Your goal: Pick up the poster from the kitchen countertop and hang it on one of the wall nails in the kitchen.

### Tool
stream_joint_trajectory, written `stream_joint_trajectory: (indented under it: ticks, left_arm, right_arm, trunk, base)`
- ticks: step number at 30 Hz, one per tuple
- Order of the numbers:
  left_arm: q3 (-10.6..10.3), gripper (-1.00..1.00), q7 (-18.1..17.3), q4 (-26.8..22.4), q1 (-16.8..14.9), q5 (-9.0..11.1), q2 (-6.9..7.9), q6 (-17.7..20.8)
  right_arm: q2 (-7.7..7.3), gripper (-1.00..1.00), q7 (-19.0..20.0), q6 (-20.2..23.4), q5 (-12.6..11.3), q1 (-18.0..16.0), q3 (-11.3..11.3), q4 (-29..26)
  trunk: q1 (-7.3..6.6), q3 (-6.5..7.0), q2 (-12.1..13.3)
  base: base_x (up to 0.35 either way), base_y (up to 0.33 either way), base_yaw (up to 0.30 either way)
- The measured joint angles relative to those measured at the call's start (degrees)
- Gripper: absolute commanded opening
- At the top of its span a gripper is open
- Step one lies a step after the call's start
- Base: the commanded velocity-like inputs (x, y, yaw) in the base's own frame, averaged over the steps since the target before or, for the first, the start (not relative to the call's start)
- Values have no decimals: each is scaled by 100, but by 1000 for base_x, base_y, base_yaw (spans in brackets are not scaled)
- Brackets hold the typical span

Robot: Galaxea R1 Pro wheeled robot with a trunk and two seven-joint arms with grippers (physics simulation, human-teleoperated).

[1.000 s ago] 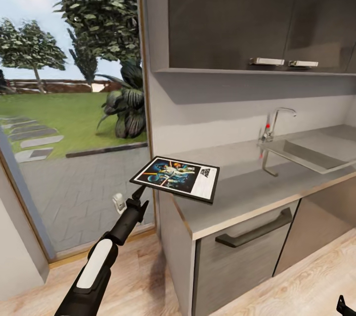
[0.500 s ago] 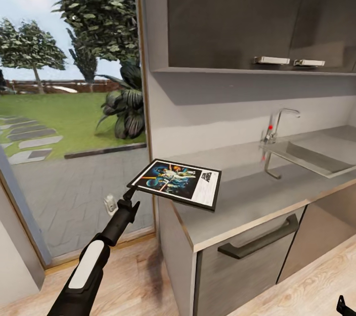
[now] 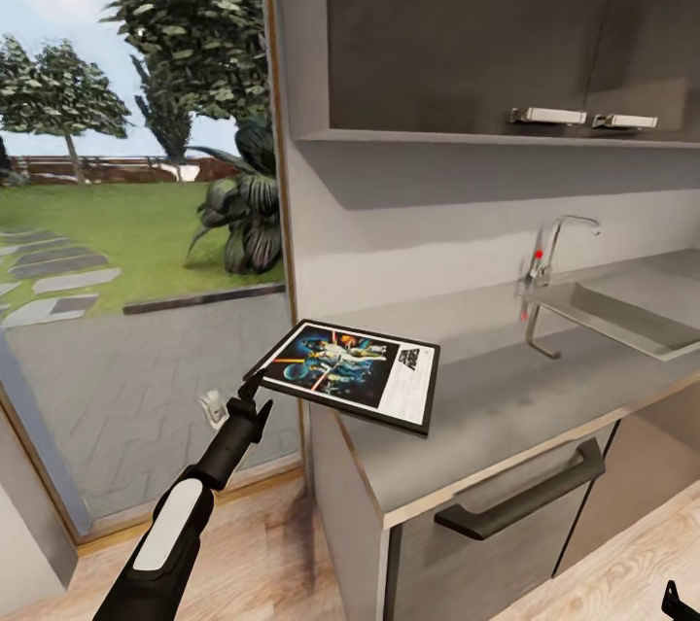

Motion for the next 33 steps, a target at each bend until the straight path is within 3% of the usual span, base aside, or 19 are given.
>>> stream_joint_trajectory:
  ticks: [18,27,33]
  left_arm:
    - [-42,100,72,96,0,-9,15,-42]
    - [-28,100,457,146,-185,-9,18,-111]
    - [-27,100,520,194,-279,-13,19,-279]
  right_arm:
    - [-6,100,3,4,0,0,0,14]
    - [-6,100,-1,4,0,0,0,17]
    - [-6,100,-1,4,0,0,0,18]
  trunk:
    - [2,0,0]
    - [2,0,1]
    - [2,0,0]
  base:
    - [9,0,0]
    - [0,0,0]
    - [0,0,0]
